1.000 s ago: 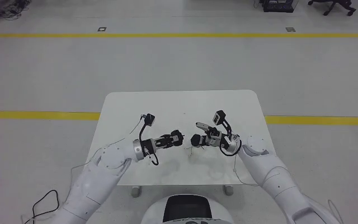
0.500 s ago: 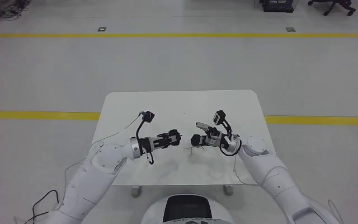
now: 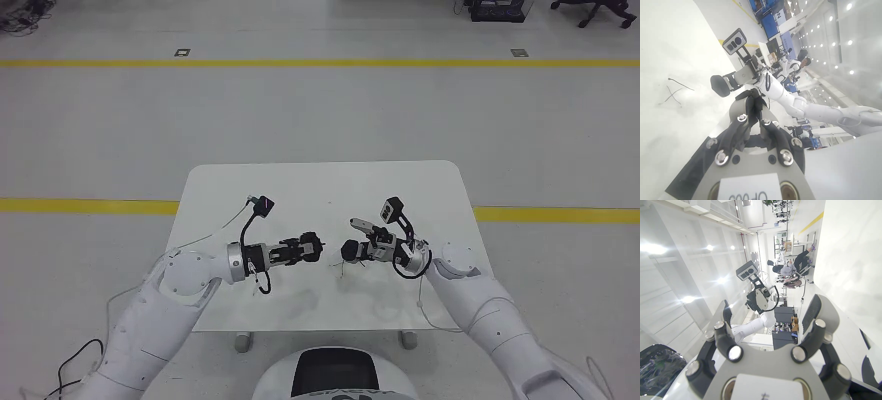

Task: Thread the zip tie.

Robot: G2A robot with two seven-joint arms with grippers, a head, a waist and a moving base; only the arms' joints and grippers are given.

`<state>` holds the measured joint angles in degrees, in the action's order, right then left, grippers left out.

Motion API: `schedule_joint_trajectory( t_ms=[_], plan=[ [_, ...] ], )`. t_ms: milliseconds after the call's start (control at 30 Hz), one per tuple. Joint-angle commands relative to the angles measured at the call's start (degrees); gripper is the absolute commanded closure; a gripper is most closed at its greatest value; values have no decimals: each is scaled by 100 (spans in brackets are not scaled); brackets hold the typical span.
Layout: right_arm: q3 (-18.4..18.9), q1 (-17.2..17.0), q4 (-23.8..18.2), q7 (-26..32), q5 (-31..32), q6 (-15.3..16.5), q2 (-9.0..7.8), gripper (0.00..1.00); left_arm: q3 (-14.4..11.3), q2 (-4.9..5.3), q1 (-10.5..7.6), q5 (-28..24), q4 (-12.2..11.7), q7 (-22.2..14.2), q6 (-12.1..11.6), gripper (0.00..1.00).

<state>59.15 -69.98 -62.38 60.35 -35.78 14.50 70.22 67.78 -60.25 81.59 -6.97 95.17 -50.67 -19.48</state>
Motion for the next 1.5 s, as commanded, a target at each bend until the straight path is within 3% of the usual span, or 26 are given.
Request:
schedule_joint_trajectory(
  t_ms=[0,433,867,1133,1367,1467],
  plan=[
    [-32,-11,-171,-282,427,-118,-20,0,0,0,0,0,0,0,0,100],
    [-112,-319,-1398,-1619,2621,-1689,-194,0,0,0,0,0,0,0,0,100],
    [-187,-339,-1559,-1759,2955,-1759,-203,0,0,0,0,0,0,0,0,100],
    [-618,107,-1754,-1412,4349,-2599,-221,0,0,0,0,0,0,0,0,100],
    [-1142,359,-1748,-1278,5480,-3082,-182,0,0,0,0,0,0,0,0,100],
    [-1203,366,-1737,-1321,5543,-3202,-164,0,0,0,0,0,0,0,0,100]
  ],
)
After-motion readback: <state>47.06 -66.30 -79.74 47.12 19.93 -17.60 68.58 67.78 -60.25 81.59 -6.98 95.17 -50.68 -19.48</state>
